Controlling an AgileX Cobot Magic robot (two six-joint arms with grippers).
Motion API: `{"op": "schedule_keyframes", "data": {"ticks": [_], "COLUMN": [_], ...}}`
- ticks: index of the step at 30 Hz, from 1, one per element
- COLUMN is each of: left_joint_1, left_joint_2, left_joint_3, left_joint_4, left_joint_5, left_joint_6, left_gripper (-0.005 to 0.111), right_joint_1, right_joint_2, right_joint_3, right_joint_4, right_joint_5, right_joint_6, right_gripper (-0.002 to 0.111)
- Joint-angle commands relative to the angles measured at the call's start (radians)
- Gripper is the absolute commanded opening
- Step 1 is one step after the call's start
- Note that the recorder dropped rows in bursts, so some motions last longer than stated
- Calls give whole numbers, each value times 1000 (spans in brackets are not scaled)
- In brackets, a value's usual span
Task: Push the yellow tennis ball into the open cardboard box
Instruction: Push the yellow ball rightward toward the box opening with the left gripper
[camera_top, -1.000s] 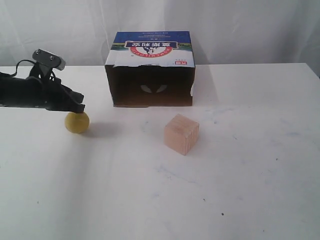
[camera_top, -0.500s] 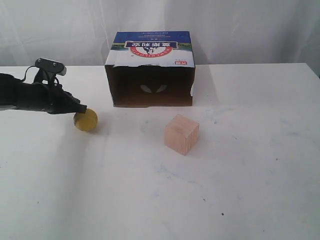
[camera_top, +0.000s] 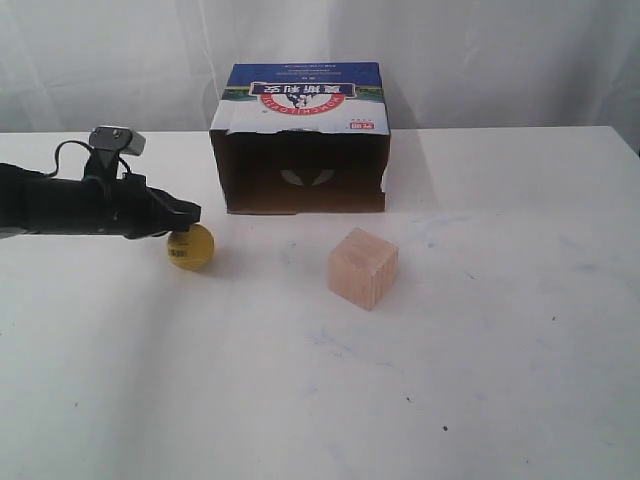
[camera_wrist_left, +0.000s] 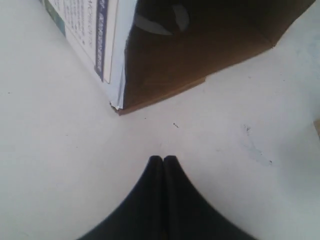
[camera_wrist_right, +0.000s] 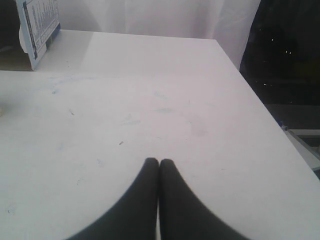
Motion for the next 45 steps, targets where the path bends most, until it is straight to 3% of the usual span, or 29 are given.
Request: {"op": "schedule_keyframes", "data": {"ticks": [1, 8, 23, 28, 37, 45], "left_joint_1": [-6, -6, -6, -6, -6, -6], "left_joint_2": [7, 7, -22, -70, -73, -73], "left_joint_3": [33, 33, -6, 56, 162, 162], "left_joint_4": [-20, -20, -20, 98, -20, 99], "left_joint_5": [0, 215, 223, 304, 258, 324], "left_joint_6": [-5, 25, 124, 24, 153, 94], "left_gripper": [0, 0, 0, 0, 0, 0], "right_joint_1": [-4, -4, -4, -4, -4, -4], "right_joint_2": [-6, -6, -6, -6, -6, -6], "right_joint_3": [5, 5, 5, 5, 5, 5], "right_joint_4": [2, 2, 2, 2, 2, 2], "right_joint_5": [-12, -12, -12, -12, -12, -12], "right_joint_6": [3, 3, 3, 3, 20, 20], "right_gripper": [0, 0, 0, 0, 0, 0]}}
